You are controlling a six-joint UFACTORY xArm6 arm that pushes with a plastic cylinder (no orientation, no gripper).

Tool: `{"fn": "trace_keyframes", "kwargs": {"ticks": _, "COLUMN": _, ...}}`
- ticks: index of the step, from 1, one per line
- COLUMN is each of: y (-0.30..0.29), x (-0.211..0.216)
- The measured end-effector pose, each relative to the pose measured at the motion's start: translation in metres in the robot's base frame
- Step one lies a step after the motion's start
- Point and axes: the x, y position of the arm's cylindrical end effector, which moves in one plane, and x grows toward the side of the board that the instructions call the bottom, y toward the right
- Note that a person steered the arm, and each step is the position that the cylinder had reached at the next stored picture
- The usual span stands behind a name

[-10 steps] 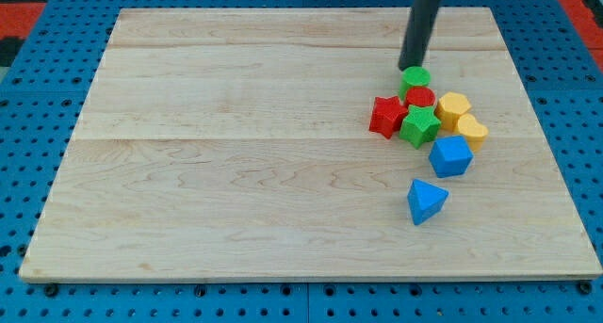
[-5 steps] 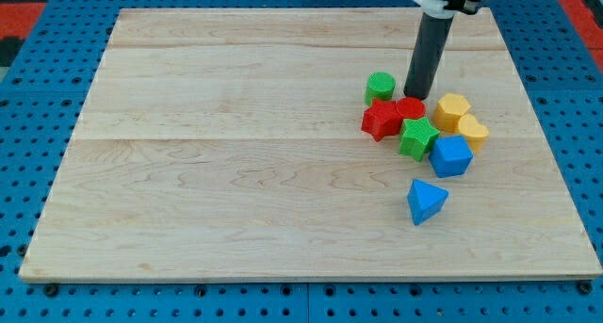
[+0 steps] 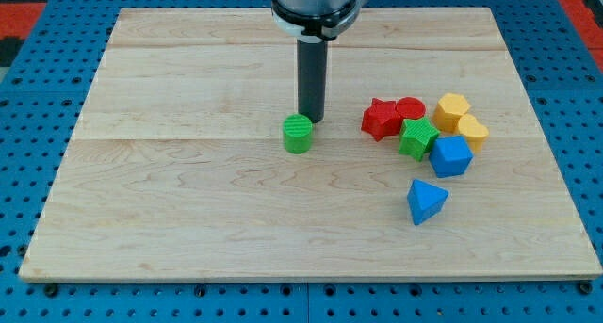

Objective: Place the green circle to the bottom side of the red star

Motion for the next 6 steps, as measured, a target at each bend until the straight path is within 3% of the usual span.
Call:
{"fn": "trace_keyframes", "kwargs": {"ticks": 1, "y": -0.043, "x": -0.005}}
{"fn": "trace_keyframes", "kwargs": {"ticks": 3, "y": 0.028, "x": 0.041}}
{"fn": "trace_keyframes", "kwargs": {"ticks": 4, "y": -0.016, "x": 0.076}}
{"fn": "trace_keyframes", "kwargs": {"ticks": 5, "y": 0.002, "x": 0.096}}
{"fn": "trace_keyframes", "kwargs": {"ticks": 6, "y": 0.041, "x": 0.082}}
